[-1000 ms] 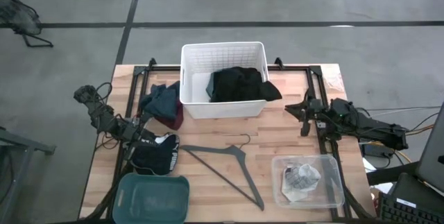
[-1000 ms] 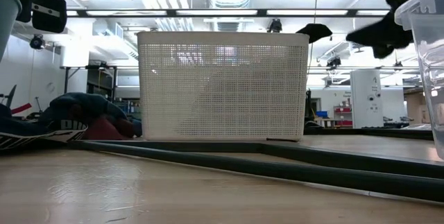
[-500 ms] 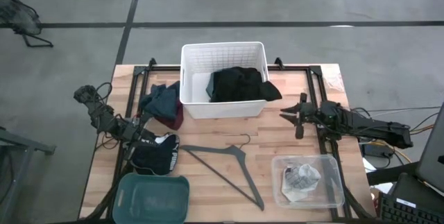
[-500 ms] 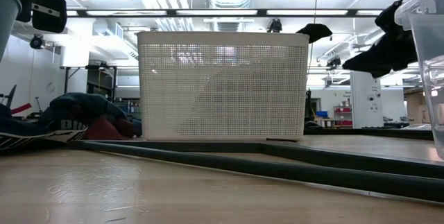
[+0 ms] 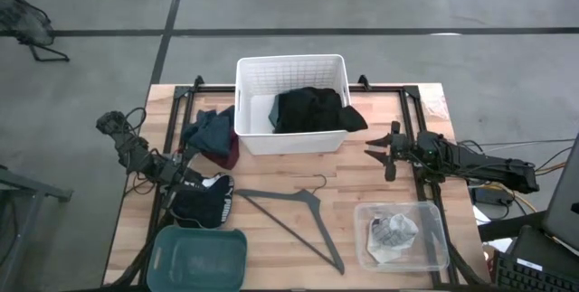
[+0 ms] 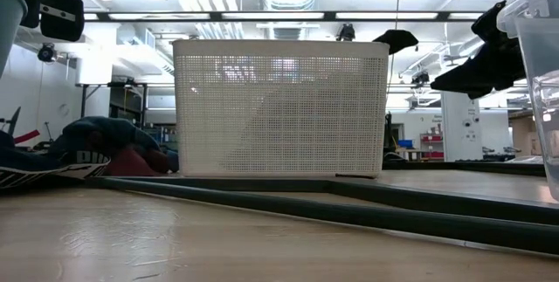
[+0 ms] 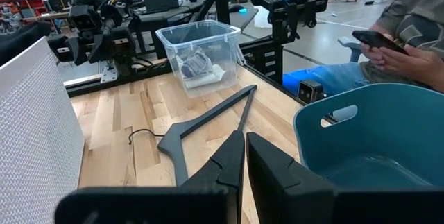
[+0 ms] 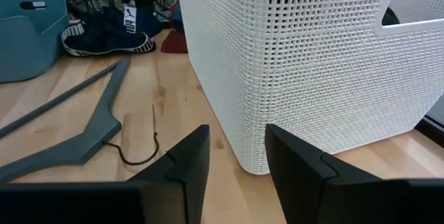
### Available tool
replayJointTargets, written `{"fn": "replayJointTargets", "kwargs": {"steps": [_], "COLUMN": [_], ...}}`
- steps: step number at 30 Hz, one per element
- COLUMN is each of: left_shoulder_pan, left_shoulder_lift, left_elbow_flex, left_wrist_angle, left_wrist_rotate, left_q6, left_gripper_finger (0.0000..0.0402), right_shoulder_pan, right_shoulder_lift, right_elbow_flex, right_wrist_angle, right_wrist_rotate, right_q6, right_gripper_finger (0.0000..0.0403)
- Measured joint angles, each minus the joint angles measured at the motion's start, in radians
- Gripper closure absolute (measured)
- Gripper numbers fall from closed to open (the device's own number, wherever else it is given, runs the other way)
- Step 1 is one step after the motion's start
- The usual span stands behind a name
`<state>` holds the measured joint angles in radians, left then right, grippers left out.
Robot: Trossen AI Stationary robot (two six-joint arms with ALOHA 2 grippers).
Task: Pick & Place Cloths
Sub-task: Put the dark blue shorts into the dark green bin
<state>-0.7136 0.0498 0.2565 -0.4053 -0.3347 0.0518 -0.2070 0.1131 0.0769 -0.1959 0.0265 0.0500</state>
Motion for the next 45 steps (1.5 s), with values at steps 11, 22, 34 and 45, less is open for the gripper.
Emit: {"fn": "replayJointTargets", "kwargs": {"steps": [11, 22, 34, 45], "left_shoulder_pan": [0.000, 0.000, 0.000, 0.000], "left_shoulder_lift": [0.000, 0.000, 0.000, 0.000], "left_elbow_flex": [0.000, 0.000, 0.000, 0.000], "left_wrist_angle": [0.000, 0.000, 0.000, 0.000], "left_wrist_rotate": [0.000, 0.000, 0.000, 0.000], "left_q6": [0.000, 0.000, 0.000, 0.000], "left_gripper_finger": [0.0378, 0.0378, 0.0378, 0.0378], "right_shoulder_pan": [0.000, 0.000, 0.000, 0.000], "right_shoulder_lift": [0.000, 0.000, 0.000, 0.000], "right_elbow_flex": [0.000, 0.001, 0.001, 0.001], "right_wrist_angle": [0.000, 0.000, 0.000, 0.000], "right_wrist_rotate": [0.000, 0.000, 0.000, 0.000], "right_q6": [0.000, 0.001, 0.000, 0.001], "right_gripper_finger": [0.0233, 0.0207, 0.0192, 0.0191]}}
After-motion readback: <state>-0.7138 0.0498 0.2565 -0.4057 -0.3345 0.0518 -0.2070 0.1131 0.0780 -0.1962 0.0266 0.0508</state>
